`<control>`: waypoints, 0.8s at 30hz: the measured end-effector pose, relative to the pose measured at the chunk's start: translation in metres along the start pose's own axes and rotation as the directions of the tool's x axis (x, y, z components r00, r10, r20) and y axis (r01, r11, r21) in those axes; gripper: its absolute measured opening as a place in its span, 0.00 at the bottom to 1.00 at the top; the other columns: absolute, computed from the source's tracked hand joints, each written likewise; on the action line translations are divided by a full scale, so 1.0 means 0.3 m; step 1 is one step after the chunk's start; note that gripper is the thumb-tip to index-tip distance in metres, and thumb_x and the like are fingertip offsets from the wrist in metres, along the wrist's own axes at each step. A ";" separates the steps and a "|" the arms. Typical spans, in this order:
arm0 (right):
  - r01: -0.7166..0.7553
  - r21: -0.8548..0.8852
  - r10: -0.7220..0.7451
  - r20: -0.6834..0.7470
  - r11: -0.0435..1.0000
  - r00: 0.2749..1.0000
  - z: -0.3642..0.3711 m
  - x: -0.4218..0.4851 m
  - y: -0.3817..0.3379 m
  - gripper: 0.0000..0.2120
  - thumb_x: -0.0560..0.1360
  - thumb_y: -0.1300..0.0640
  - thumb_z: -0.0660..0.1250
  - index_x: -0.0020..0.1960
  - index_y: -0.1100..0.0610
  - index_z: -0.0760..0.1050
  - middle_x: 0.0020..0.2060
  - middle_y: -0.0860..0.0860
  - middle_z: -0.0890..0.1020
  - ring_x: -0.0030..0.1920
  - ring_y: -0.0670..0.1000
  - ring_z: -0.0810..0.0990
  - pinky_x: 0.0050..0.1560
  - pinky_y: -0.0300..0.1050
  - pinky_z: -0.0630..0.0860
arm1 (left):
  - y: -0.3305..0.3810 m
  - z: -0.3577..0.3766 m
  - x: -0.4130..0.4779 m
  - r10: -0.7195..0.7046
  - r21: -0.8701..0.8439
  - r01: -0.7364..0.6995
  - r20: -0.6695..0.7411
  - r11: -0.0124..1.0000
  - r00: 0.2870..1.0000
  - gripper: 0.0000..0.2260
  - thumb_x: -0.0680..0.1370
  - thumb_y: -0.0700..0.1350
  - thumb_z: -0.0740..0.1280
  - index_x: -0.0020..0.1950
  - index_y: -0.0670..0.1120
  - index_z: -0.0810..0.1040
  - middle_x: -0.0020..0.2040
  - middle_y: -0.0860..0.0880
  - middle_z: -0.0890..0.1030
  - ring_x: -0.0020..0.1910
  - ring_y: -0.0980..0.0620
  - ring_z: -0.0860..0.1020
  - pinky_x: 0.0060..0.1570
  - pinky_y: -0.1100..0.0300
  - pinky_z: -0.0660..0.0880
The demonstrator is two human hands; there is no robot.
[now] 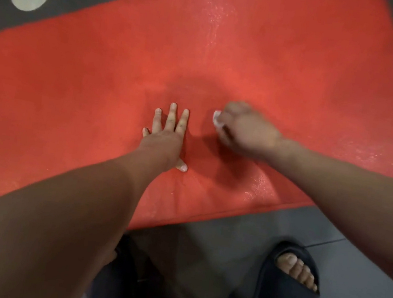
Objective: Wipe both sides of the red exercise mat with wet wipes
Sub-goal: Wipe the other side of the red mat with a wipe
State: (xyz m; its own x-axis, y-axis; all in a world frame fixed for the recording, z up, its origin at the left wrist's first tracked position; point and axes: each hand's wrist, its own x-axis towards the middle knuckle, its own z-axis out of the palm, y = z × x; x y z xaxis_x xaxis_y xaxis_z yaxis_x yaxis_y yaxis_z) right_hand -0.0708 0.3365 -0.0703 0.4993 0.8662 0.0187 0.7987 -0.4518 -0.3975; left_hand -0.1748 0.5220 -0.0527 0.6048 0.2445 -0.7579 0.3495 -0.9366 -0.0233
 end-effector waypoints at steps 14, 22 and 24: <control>-0.350 0.047 0.352 -0.066 0.936 0.934 -0.060 0.117 0.101 0.13 0.80 0.57 0.59 0.50 0.65 0.78 0.46 0.64 0.77 0.49 0.66 0.77 0.50 0.56 0.71 | 0.051 0.105 -0.123 0.039 -0.050 -0.034 0.102 0.998 0.994 0.64 0.67 0.57 0.81 0.79 0.55 0.28 0.76 0.51 0.21 0.77 0.42 0.26 0.75 0.33 0.52; 0.102 0.017 -0.102 0.044 0.995 0.994 0.024 0.032 0.050 0.11 0.77 0.62 0.64 0.57 0.56 0.81 0.45 0.56 0.79 0.46 0.61 0.78 0.50 0.51 0.75 | 0.050 0.133 -0.108 0.001 -0.028 0.000 0.052 1.000 0.999 0.65 0.68 0.55 0.81 0.78 0.55 0.26 0.74 0.51 0.19 0.76 0.42 0.25 0.75 0.34 0.52; -0.035 -0.006 0.035 0.010 0.999 0.999 -0.008 0.094 0.096 0.11 0.75 0.65 0.64 0.54 0.57 0.82 0.46 0.57 0.81 0.48 0.62 0.79 0.53 0.50 0.74 | 0.053 0.130 -0.109 -0.003 -0.030 0.005 0.064 1.000 0.998 0.65 0.68 0.55 0.81 0.78 0.55 0.26 0.74 0.52 0.19 0.76 0.42 0.25 0.76 0.34 0.51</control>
State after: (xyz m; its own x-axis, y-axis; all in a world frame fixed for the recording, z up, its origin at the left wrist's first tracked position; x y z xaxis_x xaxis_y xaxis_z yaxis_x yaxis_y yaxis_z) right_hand -0.0328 0.3473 -0.0790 0.5237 0.8519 -0.0044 0.7828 -0.4833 -0.3920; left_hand -0.2170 0.4895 -0.0538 0.5569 0.2307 -0.7979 0.3735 -0.9276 -0.0075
